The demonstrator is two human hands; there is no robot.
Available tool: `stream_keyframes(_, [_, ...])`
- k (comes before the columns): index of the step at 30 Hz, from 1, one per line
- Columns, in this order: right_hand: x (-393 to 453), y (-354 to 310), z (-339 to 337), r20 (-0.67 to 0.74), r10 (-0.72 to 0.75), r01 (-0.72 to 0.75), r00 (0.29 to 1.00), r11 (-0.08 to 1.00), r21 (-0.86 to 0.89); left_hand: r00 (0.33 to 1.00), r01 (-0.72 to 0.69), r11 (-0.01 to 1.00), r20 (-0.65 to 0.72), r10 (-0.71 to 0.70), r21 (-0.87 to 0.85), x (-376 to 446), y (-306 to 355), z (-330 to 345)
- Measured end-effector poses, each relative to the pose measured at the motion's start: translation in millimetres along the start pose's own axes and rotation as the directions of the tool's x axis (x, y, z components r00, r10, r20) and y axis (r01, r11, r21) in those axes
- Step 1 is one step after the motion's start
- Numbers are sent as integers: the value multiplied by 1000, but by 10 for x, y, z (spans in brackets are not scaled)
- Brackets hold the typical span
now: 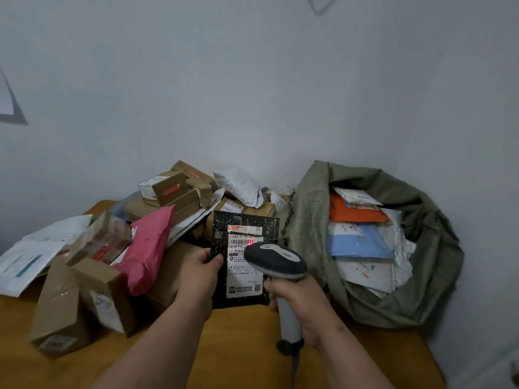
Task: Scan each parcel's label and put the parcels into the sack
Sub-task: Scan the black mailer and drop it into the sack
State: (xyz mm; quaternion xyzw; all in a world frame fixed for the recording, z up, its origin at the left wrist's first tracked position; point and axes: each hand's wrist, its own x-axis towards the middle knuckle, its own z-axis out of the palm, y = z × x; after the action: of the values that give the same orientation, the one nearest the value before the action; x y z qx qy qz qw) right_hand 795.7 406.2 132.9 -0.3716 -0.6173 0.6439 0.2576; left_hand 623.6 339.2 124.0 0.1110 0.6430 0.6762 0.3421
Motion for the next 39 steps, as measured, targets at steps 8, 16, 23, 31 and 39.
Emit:
stream_keyframes(8, [-92, 26, 208, -39, -24, 25, 999, 999, 27, 1000, 13, 1000, 11, -13, 25, 1, -38, -236])
stream_keyframes(16, [-132, 40, 262, -71, -11, 14, 997, 999, 37, 999, 10, 1000, 36, -11, 20, 32, -34, -296])
stream_keyframes(23, [-124, 213, 42, -237, 45, -32, 970, 998, 59, 988, 88, 996, 128, -85, -15, 152, -89, -187])
stream_keyframes(31, [5, 360, -552, -246, 181, -129, 952, 969, 213, 963, 153, 988, 220, -156, 31, 261, -144, 586])
stream_keyframes(39, [803, 270, -1900, -570, 140, 1, 810, 971, 239, 912, -247, 909, 399, 100, 336, 712, -421, 1915])
